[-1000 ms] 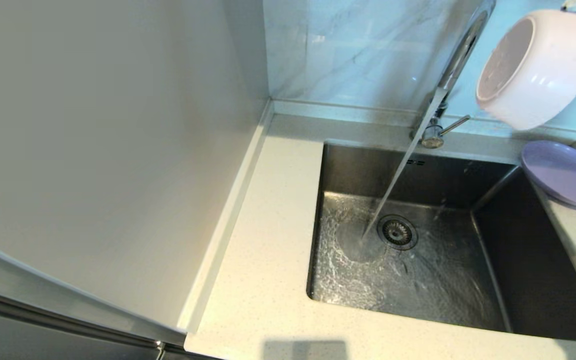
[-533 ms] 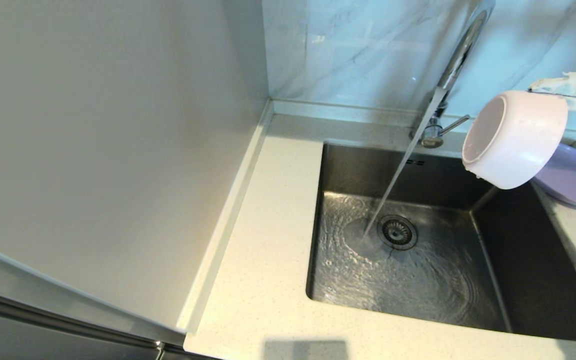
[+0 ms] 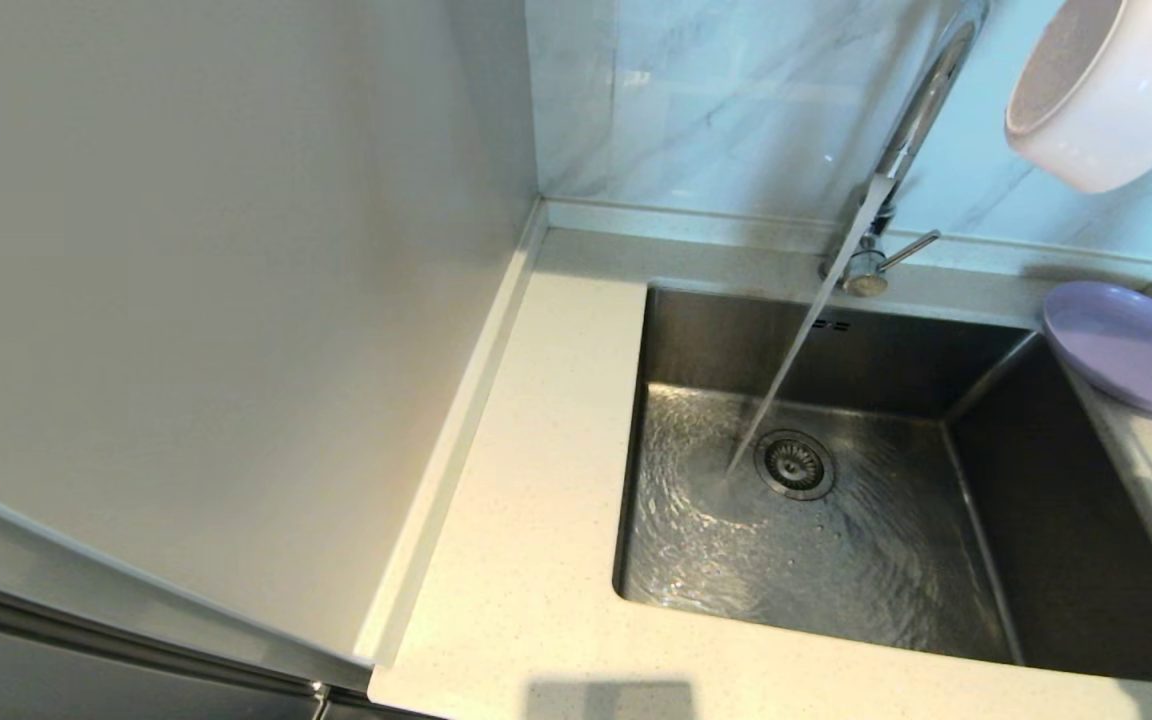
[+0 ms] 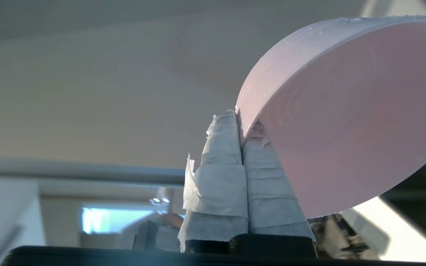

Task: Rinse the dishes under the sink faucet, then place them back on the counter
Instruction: Rinse the bowl

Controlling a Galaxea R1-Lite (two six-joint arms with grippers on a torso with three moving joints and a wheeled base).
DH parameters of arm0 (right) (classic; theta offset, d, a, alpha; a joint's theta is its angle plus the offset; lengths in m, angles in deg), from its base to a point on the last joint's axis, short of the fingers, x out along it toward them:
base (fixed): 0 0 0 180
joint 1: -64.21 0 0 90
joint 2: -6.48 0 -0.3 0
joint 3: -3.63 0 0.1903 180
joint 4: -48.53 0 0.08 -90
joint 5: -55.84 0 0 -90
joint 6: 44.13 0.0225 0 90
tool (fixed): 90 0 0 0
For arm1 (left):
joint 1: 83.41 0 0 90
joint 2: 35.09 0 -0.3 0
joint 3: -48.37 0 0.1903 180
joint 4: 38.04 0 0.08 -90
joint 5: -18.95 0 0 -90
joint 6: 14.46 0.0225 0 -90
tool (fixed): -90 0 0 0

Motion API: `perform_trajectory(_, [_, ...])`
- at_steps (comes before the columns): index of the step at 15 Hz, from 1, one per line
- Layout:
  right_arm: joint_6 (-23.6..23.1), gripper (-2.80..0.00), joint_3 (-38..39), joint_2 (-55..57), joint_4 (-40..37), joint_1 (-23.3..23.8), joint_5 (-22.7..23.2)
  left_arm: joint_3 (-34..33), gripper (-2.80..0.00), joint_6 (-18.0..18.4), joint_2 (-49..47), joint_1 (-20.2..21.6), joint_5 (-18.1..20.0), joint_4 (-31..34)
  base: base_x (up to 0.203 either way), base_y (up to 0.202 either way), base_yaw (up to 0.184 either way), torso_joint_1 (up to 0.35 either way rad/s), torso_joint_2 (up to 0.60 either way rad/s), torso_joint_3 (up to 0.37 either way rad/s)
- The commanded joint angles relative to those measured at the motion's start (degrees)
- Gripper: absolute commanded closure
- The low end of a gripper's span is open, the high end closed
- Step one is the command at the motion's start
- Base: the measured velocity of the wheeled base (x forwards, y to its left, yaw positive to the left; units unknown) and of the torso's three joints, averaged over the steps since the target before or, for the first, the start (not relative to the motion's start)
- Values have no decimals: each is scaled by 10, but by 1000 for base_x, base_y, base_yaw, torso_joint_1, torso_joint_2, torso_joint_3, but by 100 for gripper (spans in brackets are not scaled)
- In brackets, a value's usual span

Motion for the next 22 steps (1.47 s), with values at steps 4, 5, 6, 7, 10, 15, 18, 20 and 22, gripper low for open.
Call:
perform_trajectory(4, [-71,0,119,-38,-52,39,-10,0,0,0,0,0,0,0,0,0,0,0,0,0])
perform_trajectory(5, [-76,0,117,-39,-73,40,-10,0,0,0,0,0,0,0,0,0,0,0,0,0])
perform_trajectory(6, [-82,0,116,-46,-90,40,-9,0,0,0,0,0,0,0,0,0,0,0,0,0])
perform_trajectory(7, [-92,0,119,-51,-105,40,-9,0,0,0,0,0,0,0,0,0,0,0,0,0])
perform_trajectory(10, [-153,0,121,-70,-159,40,-10,0,0,0,0,0,0,0,0,0,0,0,0,0])
perform_trajectory(15, [-229,0,96,-68,-209,4,-181,0,0,0,0,0,0,0,0,0,0,0,0,0])
perform_trajectory(18, [-313,0,65,-44,-350,-64,-398,0,0,0,0,0,0,0,0,0,0,0,0,0])
perform_trajectory(20, [-355,0,68,-38,-400,-86,-446,0,0,0,0,0,0,0,0,0,0,0,0,0])
perform_trajectory(22, [-355,0,93,-39,-401,-90,-409,0,0,0,0,0,0,0,0,0,0,0,0,0])
